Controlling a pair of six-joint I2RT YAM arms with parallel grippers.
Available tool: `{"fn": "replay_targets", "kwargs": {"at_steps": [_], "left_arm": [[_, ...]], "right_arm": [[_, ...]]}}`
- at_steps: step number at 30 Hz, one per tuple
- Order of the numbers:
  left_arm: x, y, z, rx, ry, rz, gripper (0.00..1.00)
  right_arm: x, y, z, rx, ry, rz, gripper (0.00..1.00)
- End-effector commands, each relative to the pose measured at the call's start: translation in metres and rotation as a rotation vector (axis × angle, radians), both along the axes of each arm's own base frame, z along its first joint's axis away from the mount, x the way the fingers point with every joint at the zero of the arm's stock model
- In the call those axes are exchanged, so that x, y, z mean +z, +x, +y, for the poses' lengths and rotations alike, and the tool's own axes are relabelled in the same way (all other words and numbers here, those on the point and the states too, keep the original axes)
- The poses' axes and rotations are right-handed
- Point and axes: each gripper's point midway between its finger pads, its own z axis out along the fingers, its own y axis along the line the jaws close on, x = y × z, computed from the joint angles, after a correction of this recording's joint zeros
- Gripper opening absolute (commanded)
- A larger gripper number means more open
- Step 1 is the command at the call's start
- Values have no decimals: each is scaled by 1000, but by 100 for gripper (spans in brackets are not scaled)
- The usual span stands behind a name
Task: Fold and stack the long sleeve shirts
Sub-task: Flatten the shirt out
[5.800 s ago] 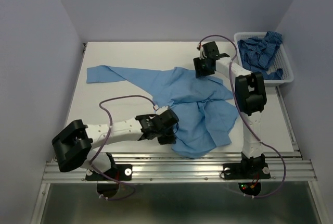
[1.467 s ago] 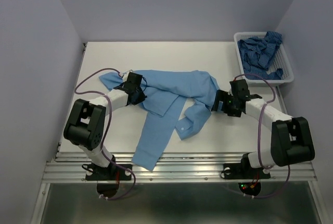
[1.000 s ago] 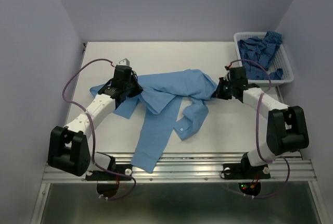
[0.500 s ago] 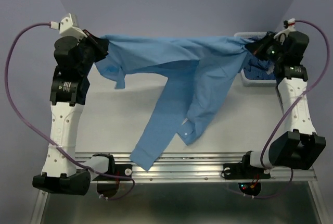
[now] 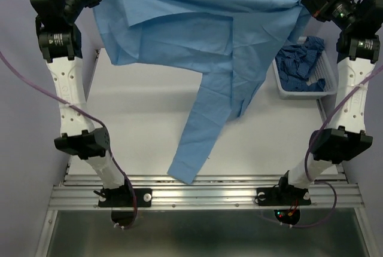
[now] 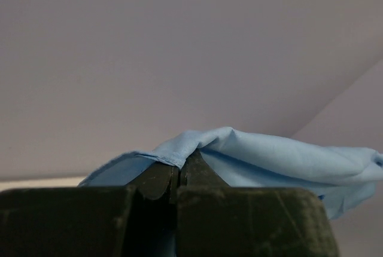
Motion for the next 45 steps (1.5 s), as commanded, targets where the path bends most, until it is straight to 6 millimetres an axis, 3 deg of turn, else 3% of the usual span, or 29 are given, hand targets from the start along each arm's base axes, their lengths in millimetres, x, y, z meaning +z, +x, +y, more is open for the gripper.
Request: {"fn": "replay_targets", "kwargs": {"at_steps": [1, 3, 5, 7, 9, 10, 12, 13, 16, 17, 18, 19, 21, 24, 25, 28, 29, 31, 32, 33, 35, 36, 38, 39, 40, 41, 42, 44, 45], "left_arm": [[55, -21, -14, -256, -49, -182, 0], [73, -34, -15, -289, -34, -263, 0], [70, -36, -14, -274, -25, -259, 0], [68, -48, -16, -265, 2, -259, 0], [24, -27, -9, -238, -30, -125, 0], [-14, -21, -6, -224, -54, -25, 0], [-64, -16, 2, -163, -77, 80, 0], [-117, -21, 5, -126, -107, 189, 0], [-185, -41, 15, -11, -121, 292, 0], [-246, -46, 15, 3, -143, 416, 1], [-265, -56, 15, 22, -134, 443, 3], [-320, -67, 14, 35, -153, 560, 4], [-368, -79, 13, 52, -166, 664, 6], [-447, -97, 17, 98, -154, 877, 7], [-457, -96, 20, 119, -156, 915, 7], [-475, -84, 24, 141, -154, 986, 7], [-463, -70, 25, 144, -145, 957, 6], [-461, -54, 29, 164, -127, 953, 4], [-443, -38, 32, 178, -118, 907, 5], [-438, -30, 37, 203, -105, 895, 7], [-432, -10, 41, 207, -101, 882, 11], [-446, -8, 42, 208, -97, 930, 14], [-444, 3, 43, 203, -87, 928, 29], [-448, 6, 43, 200, -85, 935, 48], [-457, 9, 42, 194, -79, 958, 55], [-455, 10, 42, 189, -76, 970, 61], [-459, 10, 41, 181, -69, 984, 72], [-462, 3, 39, 183, -64, 999, 81], [-461, 0, 35, 184, -57, 992, 87]], "right_arm": [[62, 5, -3, 3, -15, -164, 1], [80, -1, 0, 15, -23, -214, 1], [83, -5, 1, 17, -30, -224, 1], [57, 3, -1, 16, -17, -155, 1], [46, -9, 1, 4, -36, -133, 1], [3, 0, -3, -8, -15, -29, 1], [-19, -22, -1, -33, -28, 20, 2], [-69, -18, -11, -88, -8, 141, 3], [-125, -48, -8, -111, -22, 269, 4], [-148, -55, -4, -97, -9, 320, 4], [-187, -66, 0, -86, 21, 406, 4], [-205, -71, 3, -77, 43, 449, 4], [-250, -79, 8, -70, 97, 546, 3], [-286, -79, 1, -84, 55, 677, 3], [-303, -74, -2, -84, 55, 726, 3], [-305, -51, -9, -86, 56, 719, 3], [-318, -39, -12, -83, 64, 754, 3], [-297, -13, -17, -68, 54, 689, 3], [-292, -2, -20, -68, 48, 675, 3], [-305, 13, -18, -49, 30, 695, 3], [-306, 34, -13, -41, -16, 702, 3], [-308, 53, -5, -6, -65, 710, 3], [-319, 69, 2, 13, -95, 740, 4], [-302, 85, 3, 19, -132, 690, 8], [-334, 96, 5, 22, -142, 759, 13], [-345, 94, 3, 15, -143, 821, 23], [-337, 101, 1, 14, -161, 802, 54], [-347, 96, 7, 41, -168, 833, 95], [-341, 97, 13, 57, -187, 788, 100]]}}
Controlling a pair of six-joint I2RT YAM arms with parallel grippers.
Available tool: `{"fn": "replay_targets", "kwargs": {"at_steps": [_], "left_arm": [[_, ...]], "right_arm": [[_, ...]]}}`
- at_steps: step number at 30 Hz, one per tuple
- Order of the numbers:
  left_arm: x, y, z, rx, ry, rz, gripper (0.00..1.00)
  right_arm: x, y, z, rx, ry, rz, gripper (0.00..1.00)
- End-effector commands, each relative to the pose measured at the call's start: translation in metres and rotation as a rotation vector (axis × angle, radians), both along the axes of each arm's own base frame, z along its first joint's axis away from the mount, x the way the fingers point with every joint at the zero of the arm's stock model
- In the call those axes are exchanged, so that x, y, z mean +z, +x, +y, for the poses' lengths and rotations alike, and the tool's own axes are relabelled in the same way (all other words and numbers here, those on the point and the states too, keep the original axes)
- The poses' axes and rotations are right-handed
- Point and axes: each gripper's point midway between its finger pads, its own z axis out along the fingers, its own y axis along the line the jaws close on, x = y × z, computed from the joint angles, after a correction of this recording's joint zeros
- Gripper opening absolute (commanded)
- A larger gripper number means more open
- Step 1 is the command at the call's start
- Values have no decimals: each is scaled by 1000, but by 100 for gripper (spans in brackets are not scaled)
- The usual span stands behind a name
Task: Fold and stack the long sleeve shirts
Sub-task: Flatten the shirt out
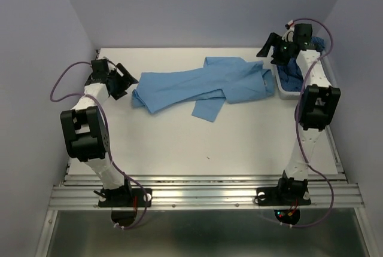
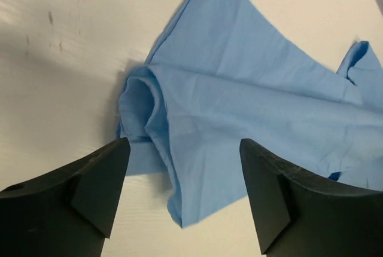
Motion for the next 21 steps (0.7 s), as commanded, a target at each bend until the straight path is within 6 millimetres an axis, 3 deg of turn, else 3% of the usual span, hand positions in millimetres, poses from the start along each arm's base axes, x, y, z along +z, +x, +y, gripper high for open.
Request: {"fn": "replay_targets", "kwargs": {"at_steps": [1, 4, 5, 7, 8, 9, 11, 13, 15, 21], "left_arm": [[14, -15, -1, 13, 54, -8, 93], [14, -37, -17, 15, 80, -15, 98], [2, -49, -24, 19, 76, 13, 99], [2, -61, -42, 0, 88, 7, 99], [-9, -71, -48, 6, 72, 34, 99], [-10, -78, -67, -35, 68, 30, 99], [-19, -88, -74, -37, 61, 48, 99], [-32, -98, -75, -20, 59, 72, 99], [-41, -97, -75, -22, 56, 60, 99], [-57, -83, -77, -30, 59, 86, 98]], "right_arm": [[4, -32, 5, 49, -52, 25, 100], [27, -45, 26, 91, -69, -85, 100], [36, -59, 30, 92, -85, -111, 100], [43, -73, 37, 91, -109, -131, 100], [27, -82, 38, 72, -124, -110, 100], [39, -90, 34, 24, -127, -134, 100], [29, -102, 31, -7, -129, -132, 100], [5, -115, 26, -31, -152, -107, 100], [-19, -122, 25, -11, -173, -71, 100], [-57, -126, 6, -25, -284, 48, 100]]}}
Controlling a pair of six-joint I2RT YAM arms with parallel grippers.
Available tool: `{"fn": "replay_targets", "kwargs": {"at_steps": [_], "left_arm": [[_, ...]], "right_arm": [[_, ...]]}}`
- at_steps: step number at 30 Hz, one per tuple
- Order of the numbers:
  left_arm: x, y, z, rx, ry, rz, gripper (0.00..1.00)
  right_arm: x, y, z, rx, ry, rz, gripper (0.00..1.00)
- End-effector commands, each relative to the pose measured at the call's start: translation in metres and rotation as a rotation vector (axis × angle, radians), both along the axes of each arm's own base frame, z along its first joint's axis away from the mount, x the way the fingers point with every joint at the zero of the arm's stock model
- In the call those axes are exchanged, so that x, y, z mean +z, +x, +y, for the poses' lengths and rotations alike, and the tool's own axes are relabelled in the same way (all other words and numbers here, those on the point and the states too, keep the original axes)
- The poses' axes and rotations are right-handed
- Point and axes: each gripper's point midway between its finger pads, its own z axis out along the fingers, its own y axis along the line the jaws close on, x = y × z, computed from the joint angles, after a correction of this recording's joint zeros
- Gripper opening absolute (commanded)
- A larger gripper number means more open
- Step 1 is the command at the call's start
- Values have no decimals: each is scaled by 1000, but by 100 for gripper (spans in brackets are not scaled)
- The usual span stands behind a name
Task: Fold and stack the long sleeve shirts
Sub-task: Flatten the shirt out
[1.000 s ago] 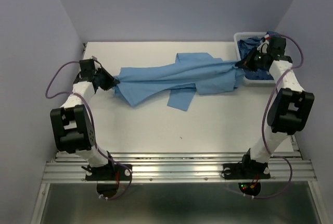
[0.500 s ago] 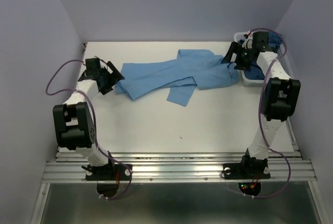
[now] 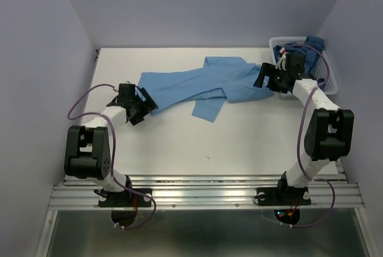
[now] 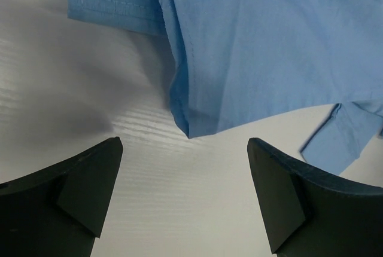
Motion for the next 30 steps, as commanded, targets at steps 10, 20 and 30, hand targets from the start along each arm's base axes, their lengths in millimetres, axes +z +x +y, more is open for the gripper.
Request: {"fn": "replay_targets", "kwargs": {"at_steps": [10, 20, 30], "left_arm": [[-15, 56, -1, 4, 16, -43, 63], [7, 59, -6, -23, -4, -94, 0], [31, 60, -4, -22, 9, -145, 0]], "right_arm": [[-44, 28, -17, 48, -140, 25, 100], [-58, 38, 8, 146, -135, 34, 100], [-69, 21, 52, 310, -46, 42, 93]]}}
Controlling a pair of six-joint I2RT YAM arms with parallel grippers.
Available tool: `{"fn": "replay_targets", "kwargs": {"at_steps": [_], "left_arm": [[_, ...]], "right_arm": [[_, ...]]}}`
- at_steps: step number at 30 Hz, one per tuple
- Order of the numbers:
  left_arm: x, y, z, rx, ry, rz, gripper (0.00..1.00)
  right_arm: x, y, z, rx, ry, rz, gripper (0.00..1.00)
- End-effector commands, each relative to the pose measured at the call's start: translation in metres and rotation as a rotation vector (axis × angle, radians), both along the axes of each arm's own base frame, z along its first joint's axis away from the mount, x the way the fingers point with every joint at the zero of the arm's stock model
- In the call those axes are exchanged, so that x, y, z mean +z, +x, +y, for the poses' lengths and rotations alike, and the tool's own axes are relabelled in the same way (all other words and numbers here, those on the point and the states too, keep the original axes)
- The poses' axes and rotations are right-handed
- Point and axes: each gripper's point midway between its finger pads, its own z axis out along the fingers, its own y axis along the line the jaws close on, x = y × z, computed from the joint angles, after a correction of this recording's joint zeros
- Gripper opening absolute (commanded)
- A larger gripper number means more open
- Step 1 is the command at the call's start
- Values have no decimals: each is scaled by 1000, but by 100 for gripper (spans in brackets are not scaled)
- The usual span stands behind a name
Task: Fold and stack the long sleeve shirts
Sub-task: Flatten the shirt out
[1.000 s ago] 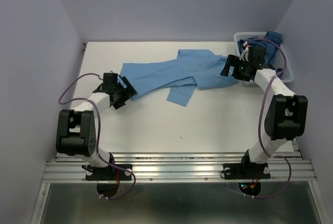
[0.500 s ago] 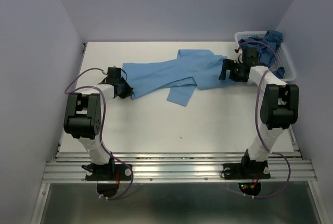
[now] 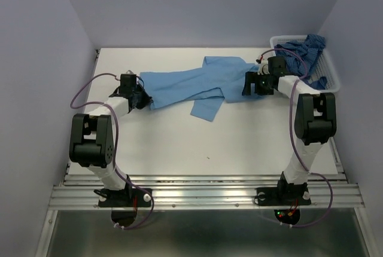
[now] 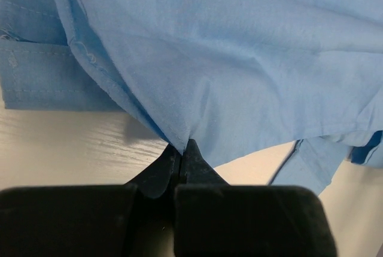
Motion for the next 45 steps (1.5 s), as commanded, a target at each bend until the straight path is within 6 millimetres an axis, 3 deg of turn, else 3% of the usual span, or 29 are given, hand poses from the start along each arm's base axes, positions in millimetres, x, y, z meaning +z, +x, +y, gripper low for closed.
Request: {"fn": "replay_targets", "kwargs": {"at_steps": [1, 2, 3, 6, 7, 10, 11, 13, 14, 17, 18, 19, 20, 21, 24, 25, 29, 30, 32, 38, 40, 42, 45], "left_arm": [[26, 4, 3, -4, 19, -68, 0], [24, 1, 4, -3, 21, -53, 0], [25, 0, 4, -5, 22, -51, 0], [30, 0, 3, -10, 20, -66, 0], [35, 0, 3, -12, 17, -78, 0], [56, 2, -1, -37, 6, -122, 0], [64, 3, -2, -49, 12, -141, 0], [103, 10, 0, -50, 25, -209, 0], [132, 17, 1, -53, 36, -262, 0], [200, 19, 3, -56, 45, -398, 0], [235, 19, 3, -54, 45, -459, 0], [262, 13, 4, -56, 48, -517, 0], [280, 9, 4, -54, 46, -554, 0], [312, -2, 6, -49, 51, -622, 0], [356, -23, 14, -25, 67, -720, 0], [374, -36, 20, 5, 79, -762, 0], [400, -64, 42, 100, 123, -817, 0], [405, -71, 57, 165, 153, -819, 0], [409, -77, 67, 203, 172, -818, 0], [434, -94, 87, 264, 201, -873, 0], [445, -96, 91, 279, 204, -899, 0], [447, -92, 89, 270, 198, -908, 0], [448, -75, 87, 251, 190, -911, 0]], "right_arm": [[22, 4, 22, 90, 76, -85, 78], [25, 3, 22, 87, 79, -93, 69], [26, 1, 22, 79, 82, -96, 49], [36, 6, 16, 55, 52, -134, 18], [41, 9, 14, 7, 63, -129, 1], [51, 16, 5, -54, 36, -144, 1], [71, 23, 0, -82, 17, -191, 1], [98, 26, -4, -106, 9, -233, 1], [137, 30, -5, -112, 9, -291, 1], [209, 30, -3, -126, 41, -398, 1], [245, 28, -1, -116, 62, -456, 1], [279, 18, 1, -115, 82, -522, 1], [300, 12, 1, -115, 91, -565, 1], [336, -4, -1, -126, 103, -641, 1], [379, -28, -8, -163, 101, -742, 1], [401, -45, -10, -169, 109, -793, 1], [443, -80, -7, -140, 136, -888, 1], [457, -91, -3, -119, 152, -909, 1], [472, -102, -1, -103, 157, -939, 1], [513, -128, -33, -229, 45, -1065, 1], [517, -132, -36, -237, 25, -1074, 1], [512, -129, -31, -209, 36, -1058, 1], [478, -101, -21, -173, 59, -956, 1]]}}
